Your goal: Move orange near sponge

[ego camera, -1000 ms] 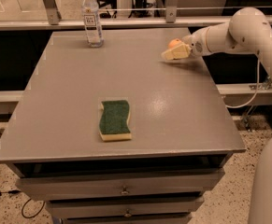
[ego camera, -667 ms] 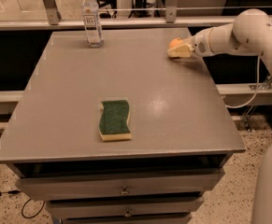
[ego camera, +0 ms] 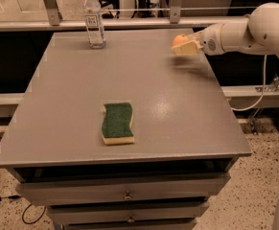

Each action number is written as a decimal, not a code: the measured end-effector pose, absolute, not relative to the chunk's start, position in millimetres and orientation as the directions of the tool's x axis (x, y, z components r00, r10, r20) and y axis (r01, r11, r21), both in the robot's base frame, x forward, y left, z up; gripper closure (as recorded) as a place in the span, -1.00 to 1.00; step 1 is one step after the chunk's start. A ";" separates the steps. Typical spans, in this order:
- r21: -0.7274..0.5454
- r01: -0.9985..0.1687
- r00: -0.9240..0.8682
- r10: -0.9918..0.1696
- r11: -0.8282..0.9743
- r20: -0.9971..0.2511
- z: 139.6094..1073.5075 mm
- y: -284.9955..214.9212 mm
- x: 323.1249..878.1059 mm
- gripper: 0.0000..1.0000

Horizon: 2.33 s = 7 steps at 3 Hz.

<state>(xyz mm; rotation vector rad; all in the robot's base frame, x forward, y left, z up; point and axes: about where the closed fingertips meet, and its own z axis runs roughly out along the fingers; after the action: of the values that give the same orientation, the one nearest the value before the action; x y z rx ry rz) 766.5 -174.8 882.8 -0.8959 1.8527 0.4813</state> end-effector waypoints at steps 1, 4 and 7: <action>-0.065 -0.843 -0.181 -0.395 0.534 -0.900 899.7 -144.3 723.2 1.00; -0.020 -0.925 -0.149 -0.409 0.380 -0.900 908.0 -97.8 644.8 1.00; 0.018 -0.987 -0.084 -0.408 0.162 -0.909 855.4 -38.2 512.0 1.00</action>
Offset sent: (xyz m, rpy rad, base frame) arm -0.1824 0.0918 0.0502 0.0420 0.0712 0.4359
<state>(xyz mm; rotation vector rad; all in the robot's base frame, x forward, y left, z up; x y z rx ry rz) 512.0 -38.2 855.4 -1.3643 1.6251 0.8969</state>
